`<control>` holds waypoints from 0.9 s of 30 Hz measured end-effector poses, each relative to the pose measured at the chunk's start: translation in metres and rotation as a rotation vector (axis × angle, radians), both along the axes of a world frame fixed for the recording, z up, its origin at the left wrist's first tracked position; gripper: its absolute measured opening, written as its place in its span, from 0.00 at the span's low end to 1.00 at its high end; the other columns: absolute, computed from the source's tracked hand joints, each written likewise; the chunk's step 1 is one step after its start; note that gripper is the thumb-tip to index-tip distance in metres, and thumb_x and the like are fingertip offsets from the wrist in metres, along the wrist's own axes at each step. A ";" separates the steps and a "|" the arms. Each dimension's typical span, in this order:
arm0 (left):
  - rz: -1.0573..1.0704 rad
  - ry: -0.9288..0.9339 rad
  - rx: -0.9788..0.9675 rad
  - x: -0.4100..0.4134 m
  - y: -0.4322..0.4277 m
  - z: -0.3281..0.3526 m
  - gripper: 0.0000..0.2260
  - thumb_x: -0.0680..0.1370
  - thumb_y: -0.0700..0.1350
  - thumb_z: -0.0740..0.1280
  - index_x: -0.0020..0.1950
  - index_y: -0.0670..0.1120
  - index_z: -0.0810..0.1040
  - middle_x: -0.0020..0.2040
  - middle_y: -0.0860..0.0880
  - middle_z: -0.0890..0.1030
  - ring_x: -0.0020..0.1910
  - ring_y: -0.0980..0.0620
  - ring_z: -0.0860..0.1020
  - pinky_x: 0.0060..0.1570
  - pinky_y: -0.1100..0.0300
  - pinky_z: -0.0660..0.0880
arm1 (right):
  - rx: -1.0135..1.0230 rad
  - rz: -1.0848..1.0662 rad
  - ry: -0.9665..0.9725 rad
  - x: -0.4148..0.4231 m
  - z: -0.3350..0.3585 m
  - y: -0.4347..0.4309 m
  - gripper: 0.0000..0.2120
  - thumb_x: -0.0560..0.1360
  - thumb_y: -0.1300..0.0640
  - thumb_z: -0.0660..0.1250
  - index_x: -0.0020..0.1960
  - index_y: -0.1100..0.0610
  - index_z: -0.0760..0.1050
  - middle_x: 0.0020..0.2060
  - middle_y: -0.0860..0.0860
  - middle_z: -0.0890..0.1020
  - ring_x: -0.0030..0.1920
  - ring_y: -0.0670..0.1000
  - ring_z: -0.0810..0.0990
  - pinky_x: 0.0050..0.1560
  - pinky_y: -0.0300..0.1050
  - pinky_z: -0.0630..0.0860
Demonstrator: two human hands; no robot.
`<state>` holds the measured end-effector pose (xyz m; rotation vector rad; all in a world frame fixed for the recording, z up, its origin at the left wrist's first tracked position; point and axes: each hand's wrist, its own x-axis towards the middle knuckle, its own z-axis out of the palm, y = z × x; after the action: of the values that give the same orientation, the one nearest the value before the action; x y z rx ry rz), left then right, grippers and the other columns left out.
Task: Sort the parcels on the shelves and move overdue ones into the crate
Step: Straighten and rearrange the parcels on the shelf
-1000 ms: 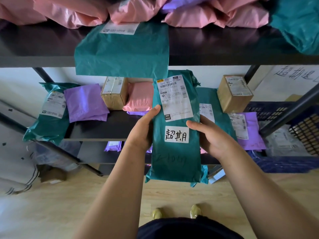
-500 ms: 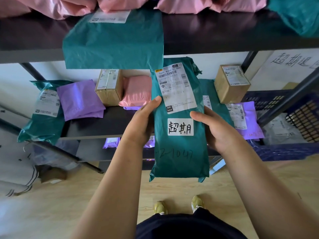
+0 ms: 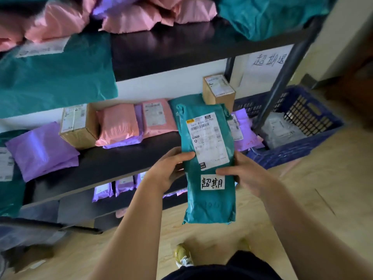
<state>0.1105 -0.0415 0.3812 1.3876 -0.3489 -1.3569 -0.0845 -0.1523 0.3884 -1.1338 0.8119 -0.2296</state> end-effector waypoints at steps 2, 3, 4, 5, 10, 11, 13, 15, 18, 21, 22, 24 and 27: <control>-0.051 0.012 -0.001 -0.015 -0.012 0.000 0.14 0.74 0.38 0.71 0.59 0.45 0.79 0.55 0.46 0.84 0.52 0.48 0.82 0.53 0.56 0.76 | -0.006 -0.015 0.003 -0.019 -0.002 -0.008 0.24 0.70 0.74 0.70 0.60 0.54 0.75 0.49 0.50 0.87 0.49 0.49 0.86 0.44 0.41 0.81; -0.077 0.014 -0.005 -0.025 -0.020 0.001 0.15 0.74 0.37 0.71 0.60 0.45 0.79 0.55 0.46 0.84 0.53 0.48 0.82 0.52 0.57 0.76 | -0.004 -0.023 0.002 -0.030 -0.004 -0.014 0.24 0.69 0.75 0.70 0.59 0.54 0.75 0.48 0.50 0.87 0.48 0.49 0.86 0.43 0.40 0.81; -0.094 0.014 -0.011 -0.034 -0.028 0.002 0.15 0.74 0.37 0.71 0.60 0.46 0.79 0.55 0.47 0.84 0.52 0.49 0.83 0.50 0.59 0.77 | 0.000 -0.030 0.001 -0.040 -0.005 -0.020 0.24 0.69 0.75 0.70 0.59 0.55 0.76 0.49 0.50 0.87 0.48 0.50 0.86 0.43 0.41 0.82; -0.108 0.014 -0.015 -0.044 -0.037 0.003 0.15 0.74 0.36 0.70 0.59 0.46 0.79 0.54 0.48 0.85 0.51 0.50 0.83 0.48 0.60 0.77 | 0.006 -0.045 -0.003 -0.051 -0.007 -0.027 0.24 0.69 0.75 0.70 0.60 0.55 0.76 0.50 0.52 0.86 0.49 0.52 0.86 0.45 0.43 0.82; -0.158 0.072 -0.012 -0.121 -0.090 0.003 0.16 0.74 0.37 0.70 0.61 0.45 0.78 0.53 0.46 0.85 0.48 0.49 0.83 0.49 0.58 0.79 | 0.036 -0.125 -0.026 -0.130 -0.015 -0.072 0.32 0.64 0.72 0.75 0.66 0.60 0.72 0.57 0.59 0.83 0.58 0.61 0.82 0.61 0.59 0.77; -0.160 0.084 -0.008 -0.135 -0.100 0.001 0.19 0.72 0.38 0.71 0.63 0.45 0.77 0.55 0.44 0.84 0.51 0.47 0.83 0.55 0.55 0.79 | 0.046 -0.134 -0.029 -0.145 -0.018 -0.080 0.34 0.63 0.70 0.76 0.67 0.60 0.72 0.57 0.59 0.83 0.58 0.61 0.82 0.60 0.59 0.77; -0.160 0.103 -0.010 -0.169 -0.125 -0.003 0.25 0.68 0.42 0.75 0.65 0.44 0.77 0.58 0.43 0.83 0.57 0.43 0.81 0.64 0.49 0.74 | 0.064 -0.164 -0.019 -0.179 -0.020 -0.098 0.34 0.62 0.68 0.77 0.66 0.60 0.73 0.57 0.59 0.83 0.56 0.61 0.83 0.57 0.57 0.78; -0.155 0.097 -0.010 -0.195 -0.145 -0.007 0.28 0.66 0.43 0.77 0.66 0.44 0.77 0.59 0.44 0.83 0.60 0.42 0.79 0.67 0.47 0.72 | 0.079 -0.201 -0.016 -0.203 -0.021 -0.112 0.33 0.61 0.66 0.78 0.64 0.58 0.75 0.54 0.57 0.85 0.55 0.60 0.84 0.55 0.55 0.78; -0.143 0.072 0.035 -0.239 -0.175 -0.015 0.27 0.67 0.44 0.77 0.65 0.44 0.77 0.58 0.45 0.84 0.60 0.43 0.80 0.66 0.48 0.72 | 0.117 -0.266 -0.028 -0.241 -0.027 -0.140 0.35 0.59 0.61 0.82 0.64 0.58 0.76 0.54 0.58 0.85 0.55 0.61 0.83 0.59 0.57 0.78; -0.187 0.014 0.104 -0.268 -0.192 -0.022 0.20 0.71 0.45 0.76 0.62 0.49 0.78 0.56 0.48 0.84 0.60 0.45 0.80 0.66 0.50 0.73 | 0.142 -0.312 -0.032 -0.261 -0.030 -0.158 0.36 0.57 0.56 0.83 0.63 0.56 0.77 0.55 0.58 0.84 0.57 0.62 0.82 0.63 0.60 0.76; -0.199 0.007 0.116 -0.276 -0.198 -0.024 0.18 0.72 0.46 0.75 0.61 0.50 0.78 0.55 0.48 0.85 0.58 0.47 0.81 0.65 0.50 0.74 | 0.144 -0.336 -0.030 -0.267 -0.030 -0.165 0.31 0.61 0.57 0.81 0.62 0.56 0.78 0.54 0.58 0.85 0.55 0.60 0.83 0.61 0.58 0.77; -0.182 0.001 0.129 -0.292 -0.212 -0.023 0.18 0.73 0.46 0.75 0.62 0.48 0.78 0.53 0.49 0.85 0.55 0.48 0.83 0.62 0.49 0.76 | 0.157 -0.389 -0.012 -0.276 -0.029 -0.179 0.20 0.69 0.60 0.75 0.60 0.55 0.78 0.50 0.56 0.86 0.50 0.57 0.85 0.52 0.52 0.81; -0.140 -0.003 0.145 -0.303 -0.231 -0.021 0.18 0.73 0.48 0.75 0.61 0.47 0.78 0.52 0.48 0.86 0.53 0.48 0.83 0.61 0.49 0.77 | 0.179 -0.419 0.009 -0.281 -0.031 -0.195 0.12 0.75 0.60 0.71 0.58 0.54 0.79 0.48 0.56 0.86 0.46 0.55 0.86 0.45 0.48 0.82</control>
<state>-0.1921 -0.2726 0.3599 1.5078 -0.3607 -1.5198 -0.3658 -0.3469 0.3569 -0.7893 1.0527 -0.4900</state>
